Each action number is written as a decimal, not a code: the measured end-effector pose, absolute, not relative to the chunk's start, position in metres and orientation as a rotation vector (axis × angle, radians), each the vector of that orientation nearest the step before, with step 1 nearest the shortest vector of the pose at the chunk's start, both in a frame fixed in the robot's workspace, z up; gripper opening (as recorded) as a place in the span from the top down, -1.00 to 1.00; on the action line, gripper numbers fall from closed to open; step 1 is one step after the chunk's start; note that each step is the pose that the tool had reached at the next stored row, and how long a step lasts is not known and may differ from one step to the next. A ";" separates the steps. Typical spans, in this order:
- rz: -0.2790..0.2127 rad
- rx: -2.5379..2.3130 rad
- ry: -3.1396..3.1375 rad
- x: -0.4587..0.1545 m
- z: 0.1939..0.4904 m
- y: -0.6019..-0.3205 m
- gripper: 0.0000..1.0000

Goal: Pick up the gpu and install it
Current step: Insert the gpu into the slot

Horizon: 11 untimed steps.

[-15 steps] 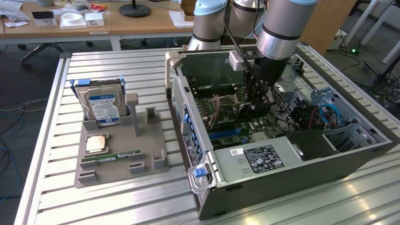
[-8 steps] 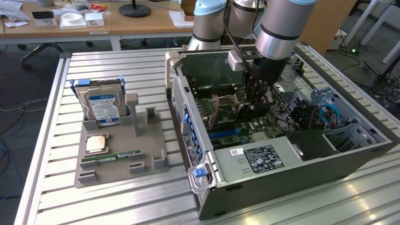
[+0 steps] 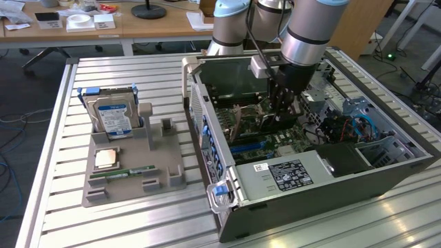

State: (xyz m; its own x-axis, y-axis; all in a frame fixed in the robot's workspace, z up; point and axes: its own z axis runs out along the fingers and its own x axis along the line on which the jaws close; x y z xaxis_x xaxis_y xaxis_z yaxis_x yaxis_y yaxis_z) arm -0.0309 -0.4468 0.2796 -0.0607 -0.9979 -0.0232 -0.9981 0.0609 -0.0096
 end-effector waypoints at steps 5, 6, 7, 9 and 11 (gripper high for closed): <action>0.013 -2.137 2.271 -0.033 0.274 -0.447 0.47; 0.013 -2.137 2.271 -0.034 0.274 -0.447 0.47; 0.013 -2.137 2.271 -0.035 0.273 -0.447 0.47; 0.013 -2.136 2.270 -0.037 0.274 -0.448 0.47; 0.012 -2.136 2.270 -0.039 0.274 -0.449 0.47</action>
